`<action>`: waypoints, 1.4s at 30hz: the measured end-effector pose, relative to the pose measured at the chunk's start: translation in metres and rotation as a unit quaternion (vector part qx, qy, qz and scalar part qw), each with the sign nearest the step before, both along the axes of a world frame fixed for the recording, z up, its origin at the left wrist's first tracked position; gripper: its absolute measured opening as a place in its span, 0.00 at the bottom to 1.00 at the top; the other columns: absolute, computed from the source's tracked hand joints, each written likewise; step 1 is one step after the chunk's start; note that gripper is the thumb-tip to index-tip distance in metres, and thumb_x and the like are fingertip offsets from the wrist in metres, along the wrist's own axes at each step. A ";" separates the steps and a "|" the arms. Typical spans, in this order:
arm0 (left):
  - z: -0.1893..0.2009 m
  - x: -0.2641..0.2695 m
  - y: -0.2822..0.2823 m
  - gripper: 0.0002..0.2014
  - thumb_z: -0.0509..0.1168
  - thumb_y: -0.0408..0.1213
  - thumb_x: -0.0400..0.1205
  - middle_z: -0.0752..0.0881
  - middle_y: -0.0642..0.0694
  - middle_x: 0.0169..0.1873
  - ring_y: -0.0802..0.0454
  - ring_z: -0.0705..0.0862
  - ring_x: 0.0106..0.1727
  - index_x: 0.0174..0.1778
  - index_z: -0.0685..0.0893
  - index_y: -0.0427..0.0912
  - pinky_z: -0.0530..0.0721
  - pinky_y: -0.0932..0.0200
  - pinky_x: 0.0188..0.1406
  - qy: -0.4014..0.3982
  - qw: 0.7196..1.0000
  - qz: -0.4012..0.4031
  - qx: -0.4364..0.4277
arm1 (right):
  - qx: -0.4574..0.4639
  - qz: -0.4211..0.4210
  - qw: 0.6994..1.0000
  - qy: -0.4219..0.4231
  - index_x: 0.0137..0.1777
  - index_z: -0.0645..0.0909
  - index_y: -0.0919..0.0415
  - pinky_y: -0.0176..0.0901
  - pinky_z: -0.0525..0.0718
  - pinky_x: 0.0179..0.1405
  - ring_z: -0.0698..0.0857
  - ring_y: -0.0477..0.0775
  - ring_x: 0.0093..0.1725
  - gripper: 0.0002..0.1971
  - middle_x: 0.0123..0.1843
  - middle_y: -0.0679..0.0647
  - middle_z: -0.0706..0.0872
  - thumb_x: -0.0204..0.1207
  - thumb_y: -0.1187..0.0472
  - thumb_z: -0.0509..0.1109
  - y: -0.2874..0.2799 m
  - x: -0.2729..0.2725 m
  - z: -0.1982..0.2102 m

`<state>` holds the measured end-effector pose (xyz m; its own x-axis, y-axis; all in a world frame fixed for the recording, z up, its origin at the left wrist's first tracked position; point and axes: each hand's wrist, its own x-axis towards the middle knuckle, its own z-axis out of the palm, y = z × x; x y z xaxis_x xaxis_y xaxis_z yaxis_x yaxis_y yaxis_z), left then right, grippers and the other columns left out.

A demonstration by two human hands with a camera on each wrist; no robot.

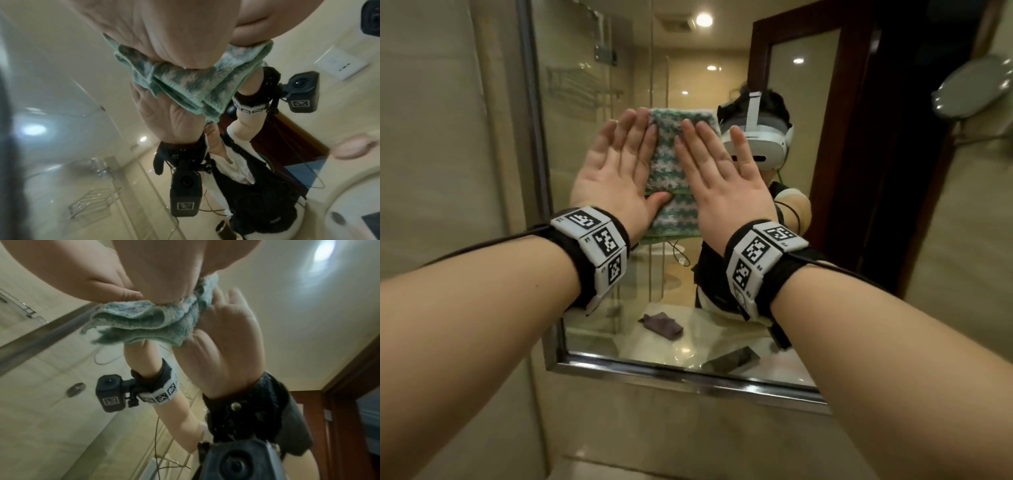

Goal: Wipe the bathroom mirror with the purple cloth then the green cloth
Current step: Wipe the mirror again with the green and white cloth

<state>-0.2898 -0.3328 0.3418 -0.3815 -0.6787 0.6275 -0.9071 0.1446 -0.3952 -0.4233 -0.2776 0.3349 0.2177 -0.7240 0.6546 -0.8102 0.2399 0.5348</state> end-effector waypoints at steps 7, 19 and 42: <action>0.005 -0.074 0.044 0.37 0.28 0.59 0.81 0.15 0.35 0.63 0.43 0.19 0.71 0.66 0.17 0.30 0.22 0.47 0.70 0.014 0.998 -0.065 0.009 | -0.015 -0.082 0.996 0.019 0.79 0.26 0.60 0.58 0.22 0.70 0.30 0.55 0.80 0.35 0.82 0.57 0.28 0.81 0.57 0.45 0.054 -0.068 0.005; 0.000 -0.192 0.111 0.39 0.34 0.60 0.83 0.23 0.36 0.76 0.42 0.25 0.78 0.67 0.19 0.31 0.20 0.49 0.67 0.018 0.979 -0.203 -0.013 | -0.001 -0.163 0.983 -0.089 0.70 0.16 0.57 0.52 0.15 0.67 0.27 0.51 0.79 0.34 0.72 0.49 0.17 0.82 0.50 0.41 0.139 -0.174 -0.003; -0.014 -0.140 0.073 0.38 0.34 0.61 0.83 0.26 0.41 0.78 0.46 0.28 0.79 0.68 0.19 0.37 0.24 0.51 0.73 -0.019 0.970 -0.234 -0.069 | -0.004 -0.106 0.993 -0.044 0.79 0.43 0.66 0.48 0.30 0.78 0.48 0.50 0.81 0.37 0.81 0.51 0.47 0.78 0.42 0.44 0.109 -0.164 -0.015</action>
<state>-0.4301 -0.2597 0.3281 -0.6522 -0.3360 0.6795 -0.7394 0.4796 -0.4725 -0.5870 -0.1689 0.3201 0.0029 -0.7418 0.6706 -0.7845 0.4142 0.4616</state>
